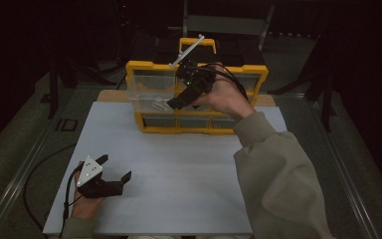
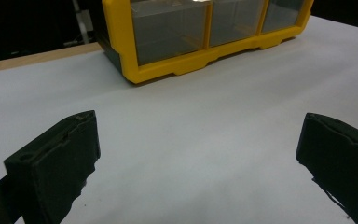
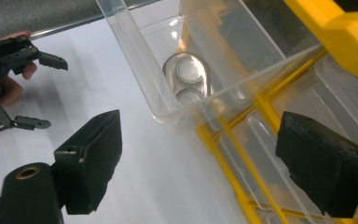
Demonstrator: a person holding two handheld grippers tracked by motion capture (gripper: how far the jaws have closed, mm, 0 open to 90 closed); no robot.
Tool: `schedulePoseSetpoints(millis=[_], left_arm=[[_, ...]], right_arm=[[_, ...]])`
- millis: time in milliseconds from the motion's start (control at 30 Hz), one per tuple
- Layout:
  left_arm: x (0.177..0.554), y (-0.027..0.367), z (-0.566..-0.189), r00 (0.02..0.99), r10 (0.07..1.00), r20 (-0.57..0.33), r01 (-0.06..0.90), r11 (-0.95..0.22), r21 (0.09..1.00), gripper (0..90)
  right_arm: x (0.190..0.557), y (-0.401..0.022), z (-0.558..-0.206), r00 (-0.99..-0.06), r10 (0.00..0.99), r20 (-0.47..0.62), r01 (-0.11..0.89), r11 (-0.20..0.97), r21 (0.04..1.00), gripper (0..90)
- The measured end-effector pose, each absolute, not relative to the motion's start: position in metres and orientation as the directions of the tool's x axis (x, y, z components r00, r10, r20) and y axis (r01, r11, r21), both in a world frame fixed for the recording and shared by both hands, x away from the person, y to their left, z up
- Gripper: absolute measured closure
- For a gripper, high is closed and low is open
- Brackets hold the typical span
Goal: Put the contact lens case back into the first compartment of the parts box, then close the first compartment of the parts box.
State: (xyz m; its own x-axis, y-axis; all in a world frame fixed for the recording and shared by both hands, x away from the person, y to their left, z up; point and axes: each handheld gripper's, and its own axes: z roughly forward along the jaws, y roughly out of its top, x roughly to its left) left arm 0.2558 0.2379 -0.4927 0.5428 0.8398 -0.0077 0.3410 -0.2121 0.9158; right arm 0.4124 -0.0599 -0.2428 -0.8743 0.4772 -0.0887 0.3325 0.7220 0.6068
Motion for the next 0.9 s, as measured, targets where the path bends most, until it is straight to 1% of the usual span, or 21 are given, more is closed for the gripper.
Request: schedulePoseSetpoints(millis=[900], left_arm=[[0.255,0.237,-0.493,0.542,0.841,-0.009,0.339,-0.208,0.918,0.1]], right_arm=[[0.414,-0.067,-0.264,-0.883,0.464,-0.069,0.341,0.735,0.586,15.7]])
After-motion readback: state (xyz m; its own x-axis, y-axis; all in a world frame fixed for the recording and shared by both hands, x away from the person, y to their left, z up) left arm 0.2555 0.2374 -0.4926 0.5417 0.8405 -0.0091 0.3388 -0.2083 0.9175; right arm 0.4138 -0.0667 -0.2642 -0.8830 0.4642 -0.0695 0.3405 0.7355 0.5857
